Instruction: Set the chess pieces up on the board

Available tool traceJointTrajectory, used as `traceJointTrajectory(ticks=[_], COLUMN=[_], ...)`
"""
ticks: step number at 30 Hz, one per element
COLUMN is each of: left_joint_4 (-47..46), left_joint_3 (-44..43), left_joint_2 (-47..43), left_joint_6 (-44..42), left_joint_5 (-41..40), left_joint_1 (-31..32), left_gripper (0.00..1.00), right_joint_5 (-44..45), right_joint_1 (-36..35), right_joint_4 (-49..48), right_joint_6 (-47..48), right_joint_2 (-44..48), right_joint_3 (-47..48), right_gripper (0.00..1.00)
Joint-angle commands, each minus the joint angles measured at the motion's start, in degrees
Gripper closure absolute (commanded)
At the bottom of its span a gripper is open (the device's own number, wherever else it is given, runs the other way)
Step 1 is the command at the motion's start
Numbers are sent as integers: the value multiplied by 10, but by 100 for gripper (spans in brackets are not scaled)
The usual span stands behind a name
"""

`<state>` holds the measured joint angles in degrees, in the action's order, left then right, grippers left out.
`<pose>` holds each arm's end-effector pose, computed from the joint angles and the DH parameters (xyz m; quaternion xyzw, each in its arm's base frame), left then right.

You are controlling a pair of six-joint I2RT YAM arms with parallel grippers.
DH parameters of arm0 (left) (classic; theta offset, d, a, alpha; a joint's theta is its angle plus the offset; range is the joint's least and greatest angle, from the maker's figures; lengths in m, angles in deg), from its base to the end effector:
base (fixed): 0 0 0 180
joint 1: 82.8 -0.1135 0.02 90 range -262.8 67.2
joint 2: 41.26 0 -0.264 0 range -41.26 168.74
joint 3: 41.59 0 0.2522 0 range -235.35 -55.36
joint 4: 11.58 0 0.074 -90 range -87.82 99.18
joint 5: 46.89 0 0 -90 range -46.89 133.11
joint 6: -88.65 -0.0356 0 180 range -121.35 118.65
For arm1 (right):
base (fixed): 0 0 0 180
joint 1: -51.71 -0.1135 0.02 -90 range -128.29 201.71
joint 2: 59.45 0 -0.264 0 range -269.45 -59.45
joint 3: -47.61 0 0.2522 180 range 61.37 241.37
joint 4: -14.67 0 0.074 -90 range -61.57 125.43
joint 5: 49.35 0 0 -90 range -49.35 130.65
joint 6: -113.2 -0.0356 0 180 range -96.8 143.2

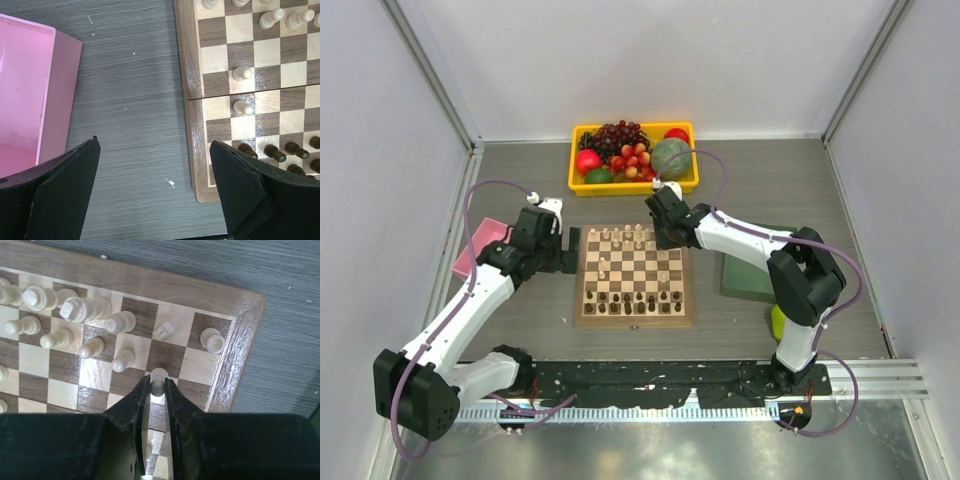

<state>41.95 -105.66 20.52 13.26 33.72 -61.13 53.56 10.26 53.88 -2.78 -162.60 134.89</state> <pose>0.2024 -0.0742 0.2711 0.0308 0.9401 -0.0296 0.3383 0.2937 0.2488 0.2125 -0.0942 0.9438 0.0763 0.3075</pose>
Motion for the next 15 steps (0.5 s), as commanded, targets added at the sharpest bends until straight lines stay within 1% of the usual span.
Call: traceJointTrajectory(ticks=[1,15], left_joint_4=[-2,-4], left_joint_3=[-2,-1], left_joint_2=[0,4], left_joint_6=[5,6], left_joint_5=[5,10], left_joint_1=[-1,-2], left_gripper=[0,0], right_joint_5=[31,50], right_joint_1=[-1,-1], right_joint_4=[-19,-41], right_joint_6=[2,-3], right_joint_2=[-8,-20], right_joint_3=[24,18], right_gripper=[83,81])
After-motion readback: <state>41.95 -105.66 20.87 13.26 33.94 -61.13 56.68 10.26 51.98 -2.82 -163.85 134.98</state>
